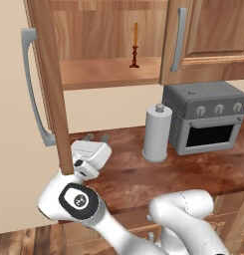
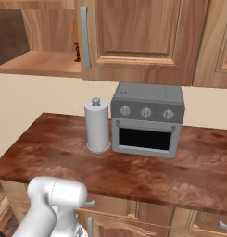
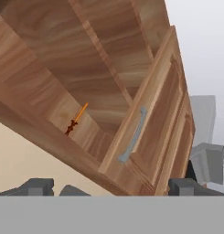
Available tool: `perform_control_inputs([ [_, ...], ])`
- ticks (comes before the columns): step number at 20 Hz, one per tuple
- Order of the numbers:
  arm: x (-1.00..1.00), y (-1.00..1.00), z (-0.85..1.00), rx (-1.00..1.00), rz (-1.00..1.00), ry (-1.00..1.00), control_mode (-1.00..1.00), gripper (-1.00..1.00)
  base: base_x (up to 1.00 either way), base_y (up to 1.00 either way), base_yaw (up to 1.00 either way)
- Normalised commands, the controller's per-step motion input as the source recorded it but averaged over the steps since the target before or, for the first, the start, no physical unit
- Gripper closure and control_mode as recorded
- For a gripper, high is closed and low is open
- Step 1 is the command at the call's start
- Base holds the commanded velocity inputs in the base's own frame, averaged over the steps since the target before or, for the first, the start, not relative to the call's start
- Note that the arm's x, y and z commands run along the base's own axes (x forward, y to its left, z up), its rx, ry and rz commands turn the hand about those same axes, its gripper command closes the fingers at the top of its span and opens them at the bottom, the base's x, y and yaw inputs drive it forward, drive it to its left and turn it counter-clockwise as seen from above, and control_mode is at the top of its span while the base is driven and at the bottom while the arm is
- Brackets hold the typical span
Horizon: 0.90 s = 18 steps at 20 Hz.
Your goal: Pick the candle and candle from the dining table and place them in the open cabinet. Close the cabinet after placing the objects.
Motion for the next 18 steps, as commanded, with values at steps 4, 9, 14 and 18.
perform_control_inputs([
  [4, 0.00, 0.66, -0.22, 0.00, -0.11, 0.00, -1.00, -1.00, 0.00, 0.00, 0.00],
  [9, 0.00, 0.75, -0.04, 0.00, -0.13, 0.01, -1.00, -1.00, 0.00, 0.00, 0.00],
  [14, 0.00, 0.85, -0.12, 0.00, -0.11, 0.04, -1.00, -1.00, 0.00, 0.00, 0.00],
  [18, 0.00, 0.78, -0.09, 0.00, -0.11, 0.02, -1.00, -1.00, 0.00, 0.00, 0.00],
])
